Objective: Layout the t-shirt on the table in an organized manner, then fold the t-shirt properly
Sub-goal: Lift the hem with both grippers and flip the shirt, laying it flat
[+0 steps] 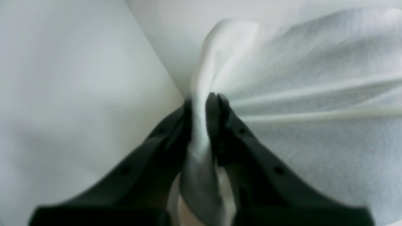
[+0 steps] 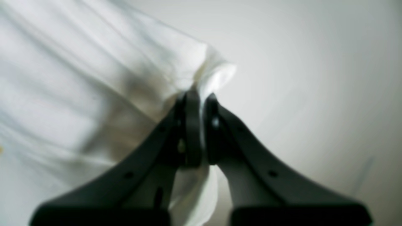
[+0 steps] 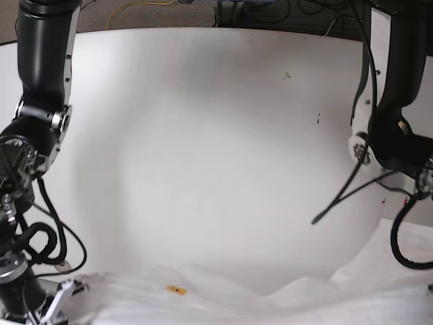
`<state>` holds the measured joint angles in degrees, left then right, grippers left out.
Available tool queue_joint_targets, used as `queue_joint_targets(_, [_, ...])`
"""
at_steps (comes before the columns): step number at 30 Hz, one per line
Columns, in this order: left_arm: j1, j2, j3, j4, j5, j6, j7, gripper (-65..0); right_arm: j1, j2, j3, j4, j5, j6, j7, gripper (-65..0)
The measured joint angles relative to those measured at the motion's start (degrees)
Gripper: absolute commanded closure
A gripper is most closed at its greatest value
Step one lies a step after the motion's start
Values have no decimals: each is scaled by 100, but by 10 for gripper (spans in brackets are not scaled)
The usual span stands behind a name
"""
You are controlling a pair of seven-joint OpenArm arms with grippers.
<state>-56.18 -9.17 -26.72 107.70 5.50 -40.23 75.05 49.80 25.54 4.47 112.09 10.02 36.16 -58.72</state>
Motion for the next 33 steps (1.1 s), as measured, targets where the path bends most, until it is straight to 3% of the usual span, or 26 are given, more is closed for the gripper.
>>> queue_joint_targets(4, [1014, 59, -13, 243, -55, -15, 28, 0, -1106, -162, 549, 87, 76, 157, 20, 0])
queue_joint_targets(7, [1770, 216, -85, 428, -57, -13, -57, 0, -1963, -396, 1034, 111, 37, 291, 380, 0])
queue_joint_targets(10, [2632, 435, -317, 459, -50, -15, -562, 0, -2953, -669, 1436, 107, -138, 374, 868, 0])
queue_joint_targets(16, [4183, 660, -603, 398, 96, -42, -1137, 0, -4546, -1060, 1635, -24, -232, 354, 1534, 0])
queue_joint_targets(23, [5403, 721, -597, 400, 170, -17, -1449, 0, -5713, -1469, 1882, -343, -225, 352, 2284, 0])
queue_joint_targets(25, [5737, 726, -590, 400, 153, -9, -1759, 0, -5978, -1545, 1928, -485, -273, 319, 2363, 0])
queue_joint_targets(29, [6297, 721, -579, 332, 114, -15, -2240, 0, -6398, -1606, 1917, -601, -295, 299, 2522, 0])
queue_joint_targets(33, [6671, 699, -592, 245, 166, -17, -2190, 0, -6710, -1617, 1932, -629, -249, 315, 2680, 0])
